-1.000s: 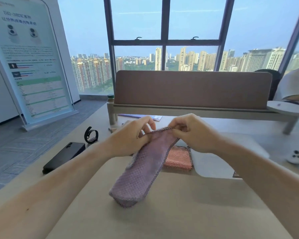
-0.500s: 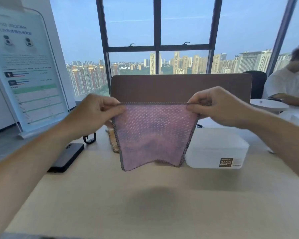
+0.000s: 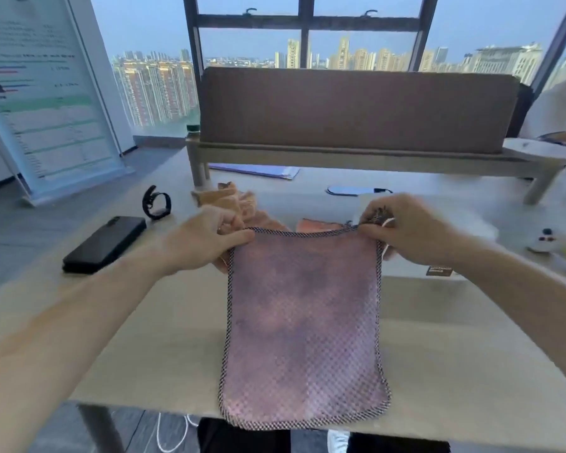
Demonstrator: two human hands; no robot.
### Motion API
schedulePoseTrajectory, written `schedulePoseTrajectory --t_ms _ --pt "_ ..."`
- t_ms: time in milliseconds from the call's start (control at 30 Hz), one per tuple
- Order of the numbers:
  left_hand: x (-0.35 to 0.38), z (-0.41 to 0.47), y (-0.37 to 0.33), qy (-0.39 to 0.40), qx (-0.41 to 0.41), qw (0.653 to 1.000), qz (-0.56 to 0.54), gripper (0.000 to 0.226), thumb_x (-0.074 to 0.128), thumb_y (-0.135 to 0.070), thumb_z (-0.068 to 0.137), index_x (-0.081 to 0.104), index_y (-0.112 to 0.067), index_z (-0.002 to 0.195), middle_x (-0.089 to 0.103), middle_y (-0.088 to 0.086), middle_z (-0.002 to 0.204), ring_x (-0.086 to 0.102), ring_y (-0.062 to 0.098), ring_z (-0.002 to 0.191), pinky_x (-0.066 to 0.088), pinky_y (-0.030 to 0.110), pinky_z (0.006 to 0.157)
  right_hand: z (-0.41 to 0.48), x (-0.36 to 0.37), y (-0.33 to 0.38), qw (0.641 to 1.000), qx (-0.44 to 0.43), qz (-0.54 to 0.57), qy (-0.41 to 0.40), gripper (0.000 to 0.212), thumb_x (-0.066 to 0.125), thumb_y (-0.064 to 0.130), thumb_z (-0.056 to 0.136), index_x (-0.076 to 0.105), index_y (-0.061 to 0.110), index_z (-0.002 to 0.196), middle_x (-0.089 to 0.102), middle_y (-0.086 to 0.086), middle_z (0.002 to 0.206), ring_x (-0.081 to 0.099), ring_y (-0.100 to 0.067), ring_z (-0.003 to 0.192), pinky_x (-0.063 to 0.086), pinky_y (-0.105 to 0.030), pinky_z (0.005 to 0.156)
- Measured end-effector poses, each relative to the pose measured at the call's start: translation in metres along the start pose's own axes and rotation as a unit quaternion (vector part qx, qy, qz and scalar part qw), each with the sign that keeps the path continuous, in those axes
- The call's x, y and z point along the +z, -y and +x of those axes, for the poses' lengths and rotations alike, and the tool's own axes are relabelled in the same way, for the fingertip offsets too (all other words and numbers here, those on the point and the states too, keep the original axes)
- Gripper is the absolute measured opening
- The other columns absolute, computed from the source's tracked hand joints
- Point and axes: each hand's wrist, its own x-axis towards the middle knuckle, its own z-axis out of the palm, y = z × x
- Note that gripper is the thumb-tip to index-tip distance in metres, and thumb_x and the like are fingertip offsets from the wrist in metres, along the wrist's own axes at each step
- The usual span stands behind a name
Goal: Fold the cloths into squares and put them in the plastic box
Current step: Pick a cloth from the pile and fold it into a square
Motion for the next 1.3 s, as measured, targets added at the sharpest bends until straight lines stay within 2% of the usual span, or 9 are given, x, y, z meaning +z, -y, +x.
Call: schedulePoseTrajectory --t_ms 133,300,467,600,700,800,967,1133,1300 --pt "0.034 0.025 0.049 -0.009 -0.022 0.997 0.067 0.017 0.071 -0.026 0.094 0.067 -0.011 0.088 0.069 -0.007 0.067 0.065 0.010 0.057 0.053 0.026 0.052 0.004 0.057 -0.027 0.987 -0.023 -0.155 -0.029 0.004 0.068 0.014 0.091 0.070 0.017 0.094 0.074 -0.004 0.090 0.068 -0.024 0.074 0.053 -0.037 0.072" --pt "0.067 0.001 0.056 -0.100 0.097 0.958 0.252 0.040 0.058 -0.047 0.094 0.061 -0.023 0.126 0.065 -0.002 0.127 0.061 0.019 0.115 0.048 0.038 0.098 -0.023 0.079 -0.013 0.946 -0.122 -0.281 -0.106 0.038 0.074 0.026 0.087 0.062 0.011 0.120 0.064 -0.007 0.121 0.068 -0.031 0.101 0.060 -0.045 0.072" --pt "0.108 -0.021 0.053 0.067 0.074 0.940 0.325 0.085 0.016 -0.077 0.090 0.009 -0.032 0.162 0.006 -0.008 0.171 0.002 0.012 0.157 0.002 0.034 0.126 -0.045 0.122 -0.014 0.971 -0.080 -0.198 0.111 0.074 0.029 0.072 0.095 0.026 0.031 0.157 0.025 0.010 0.164 0.023 -0.011 0.150 0.023 -0.036 0.124" --pt "0.100 -0.011 0.059 0.070 0.079 0.944 0.313 0.085 0.015 -0.077 0.091 0.004 -0.033 0.163 0.001 -0.007 0.171 -0.005 0.009 0.157 -0.005 0.033 0.126 -0.044 0.121 -0.025 0.974 -0.061 -0.176 0.130 0.079 0.020 0.075 0.093 0.008 0.037 0.161 0.004 0.017 0.168 -0.002 -0.004 0.154 -0.004 -0.028 0.124" --pt "0.082 -0.031 0.049 0.028 0.135 0.972 0.189 0.074 0.029 -0.072 0.093 0.027 -0.036 0.158 0.023 -0.015 0.166 0.014 0.000 0.153 0.013 0.031 0.126 -0.060 0.101 -0.019 0.992 -0.076 -0.066 0.074 0.066 0.031 0.066 0.099 0.022 0.038 0.158 0.017 0.020 0.165 0.011 0.001 0.152 0.013 -0.028 0.125" --pt "0.058 -0.076 0.040 0.067 0.227 0.964 0.121 0.035 0.060 -0.054 0.091 0.062 -0.036 0.121 0.058 -0.027 0.125 0.053 -0.008 0.122 0.038 0.011 0.107 -0.104 0.076 -0.018 0.989 -0.140 -0.018 0.045 0.049 0.053 0.056 0.097 0.056 0.028 0.137 0.050 0.016 0.141 0.048 -0.001 0.133 0.038 -0.020 0.110" --pt "0.041 -0.114 0.055 0.198 0.196 0.947 0.161 0.019 0.077 -0.052 0.082 0.064 -0.043 0.091 0.057 -0.025 0.103 0.061 0.002 0.101 0.047 0.018 0.086 -0.154 0.059 -0.032 0.972 -0.199 -0.046 0.118 0.033 0.078 0.052 0.082 0.067 0.036 0.108 0.059 0.025 0.117 0.061 0.000 0.107 0.050 -0.020 0.087" --pt "0.043 -0.107 0.050 0.195 0.217 0.939 0.183 0.006 0.071 -0.042 0.089 0.066 -0.038 0.087 0.060 -0.023 0.097 0.060 0.001 0.097 0.047 0.018 0.083 -0.146 0.061 -0.028 0.965 -0.215 -0.066 0.134 0.008 0.068 0.039 0.095 0.065 0.031 0.096 0.059 0.023 0.101 0.057 0.000 0.094 0.051 -0.022 0.079" --pt "0.049 -0.104 0.045 0.163 0.202 0.951 0.167 0.008 0.057 -0.040 0.097 0.055 -0.040 0.089 0.059 -0.022 0.090 0.060 0.004 0.086 0.049 0.024 0.076 -0.142 0.061 -0.024 0.961 -0.218 -0.112 0.131 0.009 0.058 0.029 0.100 0.055 0.028 0.091 0.053 0.019 0.090 0.051 -0.004 0.082 0.047 -0.025 0.071"
